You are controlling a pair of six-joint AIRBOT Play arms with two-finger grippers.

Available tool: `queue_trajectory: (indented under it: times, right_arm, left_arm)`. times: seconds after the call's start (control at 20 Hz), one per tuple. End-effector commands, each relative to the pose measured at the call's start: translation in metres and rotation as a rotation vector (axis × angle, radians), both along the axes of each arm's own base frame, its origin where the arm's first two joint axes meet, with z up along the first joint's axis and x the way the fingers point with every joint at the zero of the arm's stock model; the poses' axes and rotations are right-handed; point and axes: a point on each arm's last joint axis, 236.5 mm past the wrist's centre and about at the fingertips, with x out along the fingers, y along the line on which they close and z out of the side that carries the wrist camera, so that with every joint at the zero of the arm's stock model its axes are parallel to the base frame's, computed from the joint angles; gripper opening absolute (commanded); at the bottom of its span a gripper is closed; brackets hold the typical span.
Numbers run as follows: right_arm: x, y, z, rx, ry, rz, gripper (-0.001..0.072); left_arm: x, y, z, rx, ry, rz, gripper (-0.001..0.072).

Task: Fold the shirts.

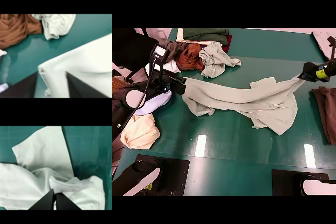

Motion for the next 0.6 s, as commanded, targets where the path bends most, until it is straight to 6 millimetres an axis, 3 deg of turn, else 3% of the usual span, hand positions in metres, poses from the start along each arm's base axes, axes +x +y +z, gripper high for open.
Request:
queue_trajectory:
  times: [0.0,0.05,0.15,0.25,0.3,0.4,0.55]
  right_arm:
    - [0.019,-0.007,0.019,-0.01,-0.046,-0.002,0.0576]
    - [0.019,-0.011,0.031,-0.014,-0.06,0.001,0.07]
    - [0.01,-0.022,0.053,-0.025,-0.056,0.009,0.0699]
    - [-0.014,-0.033,0.062,-0.029,0.016,0.026,0.0698]
    - [-0.022,-0.035,0.064,-0.023,0.035,0.027,0.0698]
    - [-0.03,-0.038,0.068,-0.02,0.017,0.006,0.0698]
    - [-0.049,-0.023,0.058,-0.012,0.02,0.01,0.0697]
  left_arm:
    - [0.013,0.012,0.027,0.02,-0.114,0.032,0.0495]
    - [0.013,0.019,0.033,0.038,-0.108,0.041,0.0495]
    - [0.002,0.045,0.034,-0.011,0.036,0.114,0.0494]
    - [-0.032,0.07,0.006,-0.162,0.308,0.246,0.0495]
    - [-0.056,0.069,-0.018,-0.216,0.445,0.26,0.0494]
    - [-0.091,0.046,-0.05,-0.353,0.575,0.253,0.0495]
    - [-0.146,-0.013,-0.104,-0.603,0.851,0.182,0.0513]
